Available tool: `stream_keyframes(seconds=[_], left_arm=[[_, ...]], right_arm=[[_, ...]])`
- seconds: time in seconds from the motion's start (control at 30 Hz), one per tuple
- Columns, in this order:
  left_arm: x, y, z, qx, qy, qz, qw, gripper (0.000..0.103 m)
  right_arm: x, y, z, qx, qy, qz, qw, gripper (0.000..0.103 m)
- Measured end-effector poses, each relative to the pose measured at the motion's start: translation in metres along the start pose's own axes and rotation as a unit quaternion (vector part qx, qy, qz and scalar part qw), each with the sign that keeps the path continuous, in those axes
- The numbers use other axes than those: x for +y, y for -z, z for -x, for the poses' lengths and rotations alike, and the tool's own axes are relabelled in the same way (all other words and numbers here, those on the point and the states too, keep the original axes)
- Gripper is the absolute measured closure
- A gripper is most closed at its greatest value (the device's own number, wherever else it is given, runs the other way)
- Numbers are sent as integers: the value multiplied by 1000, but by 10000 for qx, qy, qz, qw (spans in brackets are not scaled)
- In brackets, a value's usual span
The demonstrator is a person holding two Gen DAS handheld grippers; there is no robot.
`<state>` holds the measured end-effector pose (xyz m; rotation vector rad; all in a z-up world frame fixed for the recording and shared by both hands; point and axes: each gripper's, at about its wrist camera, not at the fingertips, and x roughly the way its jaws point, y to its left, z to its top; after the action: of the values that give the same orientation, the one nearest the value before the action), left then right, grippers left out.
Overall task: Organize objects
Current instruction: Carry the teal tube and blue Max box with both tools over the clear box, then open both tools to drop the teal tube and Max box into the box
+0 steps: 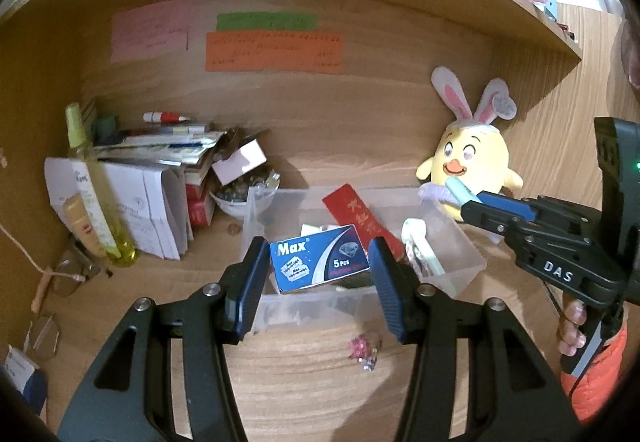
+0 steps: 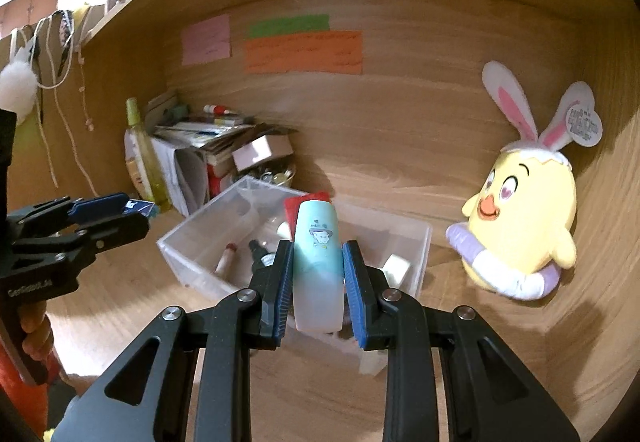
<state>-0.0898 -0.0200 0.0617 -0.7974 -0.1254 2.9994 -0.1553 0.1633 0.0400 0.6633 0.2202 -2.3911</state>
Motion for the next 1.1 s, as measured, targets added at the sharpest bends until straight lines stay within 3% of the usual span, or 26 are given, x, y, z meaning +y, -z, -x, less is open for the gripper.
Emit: stream_keyframes(seconds=[0.3, 0.9, 1.1], left_arm=[[-2, -8, -27, 55, 38, -42, 10000, 52], [8, 12, -97, 730, 168, 209, 9970, 52], [11, 15, -102, 825, 168, 298, 9960, 52]], right_arm=[[-17, -9, -29, 167, 218, -174, 9995, 80], [-29, 13, -89, 922, 566, -319, 9936, 80], [-23, 17, -97, 1046, 540, -252, 9927, 80]])
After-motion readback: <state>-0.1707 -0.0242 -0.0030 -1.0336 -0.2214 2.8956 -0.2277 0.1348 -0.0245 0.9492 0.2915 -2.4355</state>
